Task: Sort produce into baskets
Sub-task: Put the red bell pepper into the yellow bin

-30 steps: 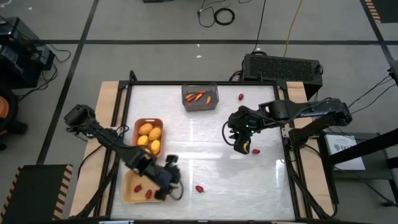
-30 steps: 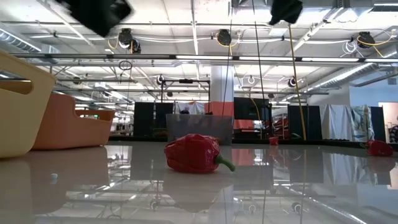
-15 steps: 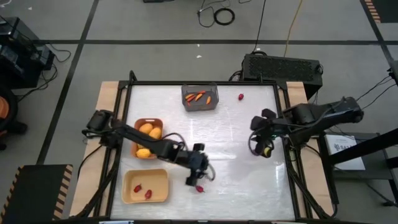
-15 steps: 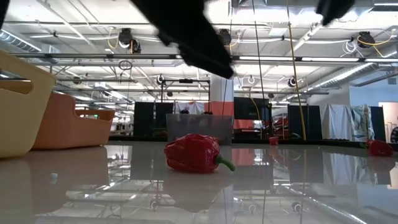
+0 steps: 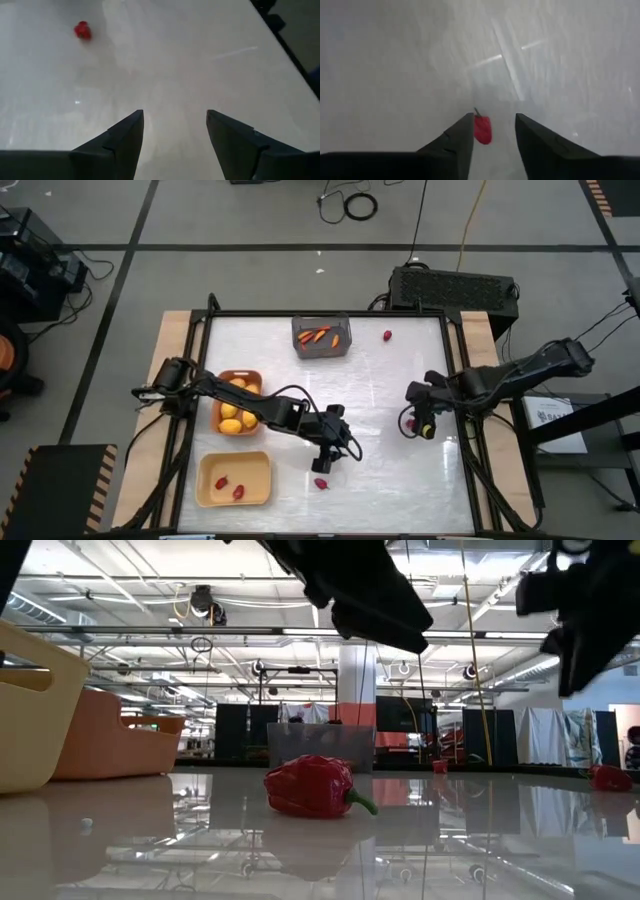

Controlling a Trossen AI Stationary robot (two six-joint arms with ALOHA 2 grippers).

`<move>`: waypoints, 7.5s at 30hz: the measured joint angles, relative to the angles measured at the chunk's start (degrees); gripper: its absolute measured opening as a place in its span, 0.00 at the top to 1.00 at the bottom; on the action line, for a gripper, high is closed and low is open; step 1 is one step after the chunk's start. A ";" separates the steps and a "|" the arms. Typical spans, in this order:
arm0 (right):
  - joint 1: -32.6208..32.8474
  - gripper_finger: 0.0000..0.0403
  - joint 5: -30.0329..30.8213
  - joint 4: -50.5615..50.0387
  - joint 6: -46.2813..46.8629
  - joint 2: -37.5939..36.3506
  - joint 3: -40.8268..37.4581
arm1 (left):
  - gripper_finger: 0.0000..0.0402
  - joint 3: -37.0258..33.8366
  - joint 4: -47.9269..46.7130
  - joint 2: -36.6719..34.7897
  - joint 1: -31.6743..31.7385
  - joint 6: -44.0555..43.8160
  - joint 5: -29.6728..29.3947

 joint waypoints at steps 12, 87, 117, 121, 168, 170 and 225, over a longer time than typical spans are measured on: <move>0.00 0.32 -1.99 5.75 0.79 3.93 -7.39 | 0.40 0.02 -6.90 0.00 -0.46 -2.10 4.97; -2.92 0.83 -21.65 95.33 -30.03 61.73 26.89 | 0.40 -32.24 -22.51 -53.62 7.01 -6.30 -21.41; -7.98 0.55 -50.33 97.17 -24.28 87.06 62.48 | 0.40 -32.24 -23.16 -59.71 9.82 -6.60 -17.94; -9.49 0.55 -53.45 91.62 -22.24 84.75 62.48 | 0.40 -32.24 -23.18 -59.96 9.82 -7.98 -18.02; -66.39 0.59 -13.48 1.99 -12.62 52.01 37.03 | 0.40 -32.22 -11.49 -59.87 8.42 -23.06 -24.75; -66.79 0.54 -13.54 3.25 -12.62 52.03 36.84 | 0.40 -32.22 -10.70 -59.87 8.42 -23.06 -25.53; -51.04 0.75 -13.23 -3.06 -16.36 49.02 36.84 | 0.40 -32.22 -11.79 -59.84 8.42 -19.45 -26.08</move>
